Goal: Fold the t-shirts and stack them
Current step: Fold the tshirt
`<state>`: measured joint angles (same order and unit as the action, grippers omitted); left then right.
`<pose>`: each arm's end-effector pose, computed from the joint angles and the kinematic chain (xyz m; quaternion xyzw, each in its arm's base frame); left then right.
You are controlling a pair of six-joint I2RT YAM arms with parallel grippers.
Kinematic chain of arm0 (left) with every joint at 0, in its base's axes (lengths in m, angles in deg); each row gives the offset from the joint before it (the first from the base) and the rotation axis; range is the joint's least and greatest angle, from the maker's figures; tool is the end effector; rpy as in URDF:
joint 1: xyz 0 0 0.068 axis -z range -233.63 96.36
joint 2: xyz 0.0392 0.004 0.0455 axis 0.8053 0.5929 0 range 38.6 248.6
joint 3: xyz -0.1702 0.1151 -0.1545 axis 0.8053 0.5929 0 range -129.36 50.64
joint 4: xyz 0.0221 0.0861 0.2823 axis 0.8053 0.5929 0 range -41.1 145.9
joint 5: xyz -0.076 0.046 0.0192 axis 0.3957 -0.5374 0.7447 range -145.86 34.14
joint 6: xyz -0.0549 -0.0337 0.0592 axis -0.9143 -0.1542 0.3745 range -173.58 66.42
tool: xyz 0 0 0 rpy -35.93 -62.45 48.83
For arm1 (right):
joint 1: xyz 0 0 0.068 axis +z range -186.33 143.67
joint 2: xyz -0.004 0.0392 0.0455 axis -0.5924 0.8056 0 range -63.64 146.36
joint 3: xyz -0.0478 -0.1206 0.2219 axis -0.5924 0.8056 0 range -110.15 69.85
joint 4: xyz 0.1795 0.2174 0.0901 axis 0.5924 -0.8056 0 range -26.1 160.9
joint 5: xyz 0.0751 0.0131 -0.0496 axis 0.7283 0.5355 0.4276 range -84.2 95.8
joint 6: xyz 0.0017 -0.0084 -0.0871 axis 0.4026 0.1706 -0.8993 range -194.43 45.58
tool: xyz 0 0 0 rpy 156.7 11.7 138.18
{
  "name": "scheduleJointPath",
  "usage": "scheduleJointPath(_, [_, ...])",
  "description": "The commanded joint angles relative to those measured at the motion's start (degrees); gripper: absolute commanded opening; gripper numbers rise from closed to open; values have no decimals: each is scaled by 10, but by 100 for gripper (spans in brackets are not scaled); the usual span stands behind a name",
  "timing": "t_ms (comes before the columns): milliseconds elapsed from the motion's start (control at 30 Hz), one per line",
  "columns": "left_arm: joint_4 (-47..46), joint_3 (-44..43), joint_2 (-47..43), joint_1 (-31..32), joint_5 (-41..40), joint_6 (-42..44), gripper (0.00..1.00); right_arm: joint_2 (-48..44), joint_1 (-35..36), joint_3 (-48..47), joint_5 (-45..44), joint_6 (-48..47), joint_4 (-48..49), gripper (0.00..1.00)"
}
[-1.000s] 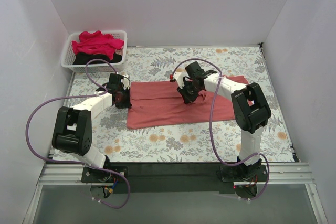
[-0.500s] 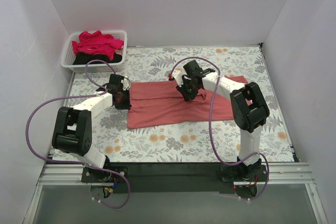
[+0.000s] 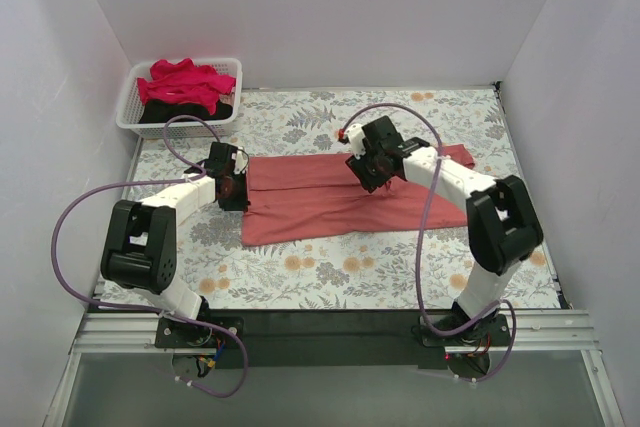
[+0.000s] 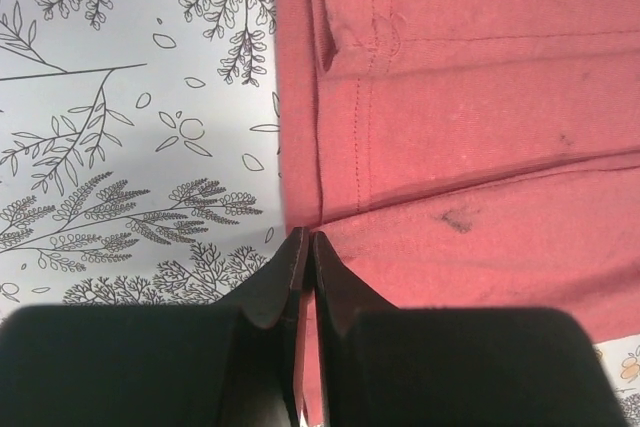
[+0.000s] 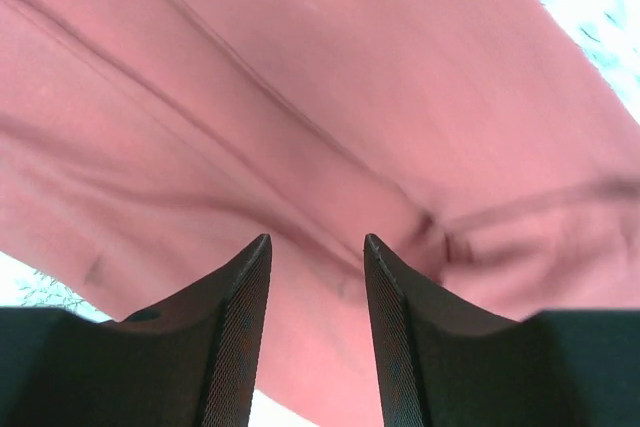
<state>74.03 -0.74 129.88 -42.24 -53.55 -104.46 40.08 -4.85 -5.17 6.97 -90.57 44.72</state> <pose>0.3366 -0.0710 0.0893 -0.3256 0.9203 -0.1286 0.1748 0.3759 0.2321 0.1475 -0.3877 0.8709 0.0499 0.2977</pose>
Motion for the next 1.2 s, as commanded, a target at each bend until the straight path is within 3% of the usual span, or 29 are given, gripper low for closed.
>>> scheduleJointPath(0, [2, -14, -1, -1, -16, -4, 4, -84, -1, 67, -85, 94, 41, 49])
scheduleJointPath(100, [1, -19, -4, -1, -38, -6, 20, -137, -2, 136, -138, 149, 51, 49])
scheduleJointPath(133, [-1, -19, -8, -1, -40, -8, 33, -161, -3, 152, -150, 157, 52, 49])
scheduleJointPath(267, [1, -21, -55, 7, -65, -20, 63, -207, -27, 225, -206, 218, 60, 53])
scheduleJointPath(333, [18, -26, -95, 26, -84, -48, 66, -228, -48, 241, -202, 247, 64, 53])
scheduleJointPath(433, [40, -21, -156, 64, -104, -95, 66, -245, -101, 262, -183, 283, 67, 52])
scheduleJointPath(567, [39, 20, -198, 102, -61, -147, 49, -263, -194, 289, -145, 326, 89, 52])
scheduleJointPath(600, [34, 29, -193, 109, -36, -154, 41, -265, -213, 296, -117, 333, 97, 51])
scheduleJointPath(733, [0, 58, -143, 114, 18, -179, 33, -258, -292, 332, -44, 385, 138, 50])
scheduleJointPath(933, [18, 66, -63, 115, -3, -201, 18, -236, -396, 389, 23, 422, 193, 49])
scheduleJointPath(1167, [76, 93, -51, 115, -53, -237, 16, -221, -526, 416, 45, 450, 210, 50])
